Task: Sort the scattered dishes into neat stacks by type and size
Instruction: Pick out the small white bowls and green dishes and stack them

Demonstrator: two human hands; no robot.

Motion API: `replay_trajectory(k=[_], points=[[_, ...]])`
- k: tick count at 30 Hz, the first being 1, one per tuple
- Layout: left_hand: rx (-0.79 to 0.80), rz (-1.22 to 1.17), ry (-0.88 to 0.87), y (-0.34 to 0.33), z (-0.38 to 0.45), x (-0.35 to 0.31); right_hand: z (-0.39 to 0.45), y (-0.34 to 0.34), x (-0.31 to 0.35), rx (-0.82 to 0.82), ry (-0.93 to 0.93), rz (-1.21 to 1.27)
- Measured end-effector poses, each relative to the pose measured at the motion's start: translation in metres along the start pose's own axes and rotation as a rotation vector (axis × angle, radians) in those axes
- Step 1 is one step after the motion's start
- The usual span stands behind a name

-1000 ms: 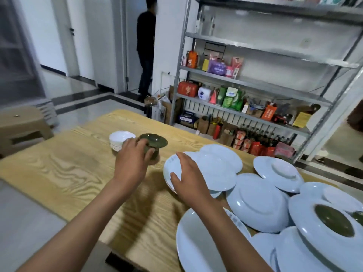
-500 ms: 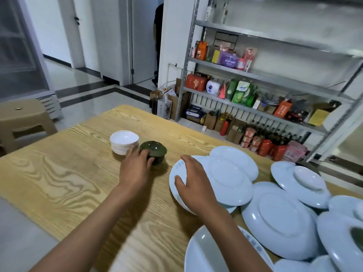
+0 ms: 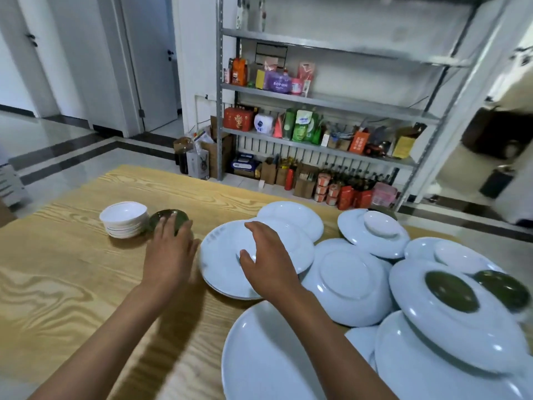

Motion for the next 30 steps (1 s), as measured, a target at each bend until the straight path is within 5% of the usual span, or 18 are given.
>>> replay_trajectory(k=[8,15,18,30], points=[[0.109,-0.067,-0.46,-0.029,-0.031,-0.138,-0.053,0.077,-0.073,-0.163,-0.161,-0.049],[0.246,-0.199,-0.745,-0.066,-0.08,-0.25,-0.12,0.146,-0.17,-0.377,-0.503,0.001],[0.303,-0.257,-0.785,-0.08,-0.097,-0.281,-0.141,0.164,-0.206,-0.425,-0.628,-0.057],[0.436,-0.431,-0.727,-0.107,-0.12,-0.332,-0.147,0.172,-0.255,-0.182,-0.748,-0.119]])
Point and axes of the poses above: each hand's wrist, its own z-axis towards the middle knuckle, its own y-axis out of the back of the hand, x = y × z, the point moved 1 cm from there along z, towards the middle knuckle, and after that the axes turned 11 degrees about -z, right-handed, at the moved point
